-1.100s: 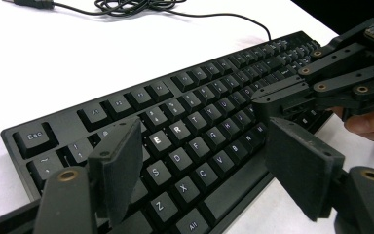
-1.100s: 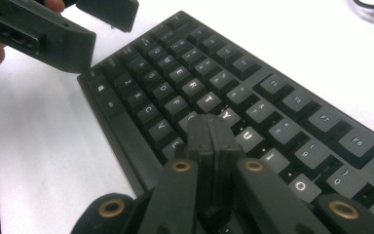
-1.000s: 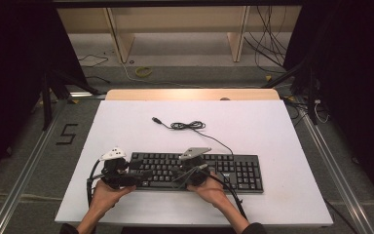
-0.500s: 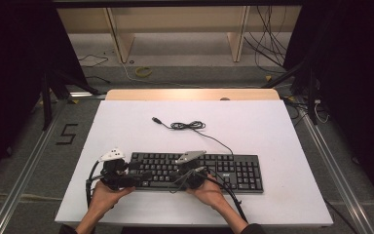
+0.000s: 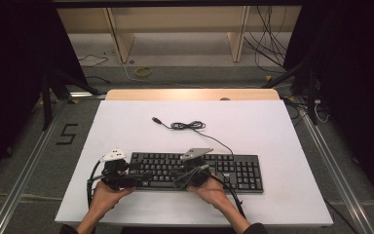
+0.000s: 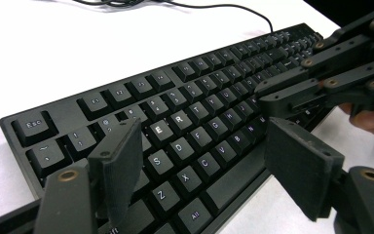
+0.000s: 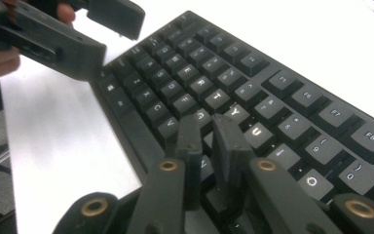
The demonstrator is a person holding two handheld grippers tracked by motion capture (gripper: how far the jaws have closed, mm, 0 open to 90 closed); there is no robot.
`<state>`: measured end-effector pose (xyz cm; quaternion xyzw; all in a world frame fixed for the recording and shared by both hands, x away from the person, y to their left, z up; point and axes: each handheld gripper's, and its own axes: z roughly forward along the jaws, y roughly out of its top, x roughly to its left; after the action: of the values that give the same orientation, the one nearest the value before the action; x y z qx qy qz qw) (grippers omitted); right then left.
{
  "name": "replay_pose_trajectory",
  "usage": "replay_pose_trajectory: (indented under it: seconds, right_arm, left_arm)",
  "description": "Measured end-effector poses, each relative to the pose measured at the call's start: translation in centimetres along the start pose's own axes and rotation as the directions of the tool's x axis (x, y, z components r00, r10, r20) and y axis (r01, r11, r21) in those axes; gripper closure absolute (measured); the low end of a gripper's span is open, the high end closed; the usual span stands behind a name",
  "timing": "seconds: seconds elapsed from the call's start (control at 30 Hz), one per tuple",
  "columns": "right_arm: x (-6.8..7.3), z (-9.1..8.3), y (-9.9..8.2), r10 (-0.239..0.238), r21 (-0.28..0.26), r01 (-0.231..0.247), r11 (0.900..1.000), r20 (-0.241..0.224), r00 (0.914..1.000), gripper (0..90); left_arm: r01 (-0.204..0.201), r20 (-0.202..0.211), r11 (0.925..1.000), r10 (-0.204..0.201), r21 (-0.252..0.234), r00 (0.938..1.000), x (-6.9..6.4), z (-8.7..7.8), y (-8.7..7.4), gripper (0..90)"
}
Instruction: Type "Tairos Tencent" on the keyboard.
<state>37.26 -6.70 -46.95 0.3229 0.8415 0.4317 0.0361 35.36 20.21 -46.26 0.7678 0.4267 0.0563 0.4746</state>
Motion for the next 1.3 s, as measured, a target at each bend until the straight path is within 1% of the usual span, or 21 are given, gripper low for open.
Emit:
replay_pose_trajectory:
  seconds: [0.03,0.1,0.23,0.33,0.47,0.7,0.73,0.9,1.1,1.3]
  right_arm:
    - [0.0,-0.1,0.0,-0.005,-0.006,0.005,1.0,0.0,1.0,81.1]
    - [0.0,-0.2,0.0,0.0,-0.009,0.0,1.0,-0.002,1.0,78.9]
    - [0.0,-0.5,0.1,0.004,-0.018,-0.004,0.9998,0.0,1.0,71.6]
    - [-0.1,-0.7,0.1,0.011,-0.021,-0.011,0.9997,-0.008,0.9999,67.8]
    - [-0.1,-1.0,0.1,0.006,-0.033,-0.007,0.9994,-0.018,0.9998,63.7]
    - [-0.1,-1.5,0.2,0.015,-0.044,-0.016,0.9989,-0.018,0.9997,55.0]
    - [-0.2,-1.5,0.2,0.017,-0.044,-0.018,0.9989,-0.016,0.9997,53.0]
    - [-0.1,-1.6,0.1,0.023,-0.046,-0.024,0.9987,-0.022,0.9995,49.8]
    - [-0.2,-1.9,0.1,0.026,-0.055,-0.027,0.9981,-0.024,0.9994,48.4]
    - [-0.2,-2.1,0.0,0.024,-0.059,-0.025,0.9979,-0.022,0.9995,48.4]
  left_arm:
    - [-0.002,0.001,1.0,0.002,0.002,1.0,0.0,0.0,0.0,30.1]
    - [-0.004,0.0,1.0,0.004,0.002,1.0,0.0,0.1,0.0,30.4]
    - [-0.009,0.0,0.9999,0.009,0.007,1.0,0.0,0.1,0.0,31.1]
    - [-0.012,0.001,0.9999,0.012,0.01,0.9999,-0.1,0.2,0.0,31.3]
    - [-0.016,0.0,0.9997,0.016,0.017,0.9999,-0.2,0.3,0.0,31.9]
    - [-0.02,0.002,0.9995,0.02,0.026,0.9998,-0.3,0.5,0.0,38.2]
    - [-0.028,0.001,0.999,0.028,0.034,0.9996,-0.3,0.6,0.0,38.9]
    - [-0.047,0.003,0.9975,0.047,0.052,0.9989,-0.4,0.8,0.0,47.4]
    - [-0.068,0.005,0.995,0.068,0.073,0.9977,-0.6,1.1,0.1,61.2]
    - [-0.073,0.01,0.993,0.072,0.093,0.9973,-0.6,1.6,0.2,74.3]
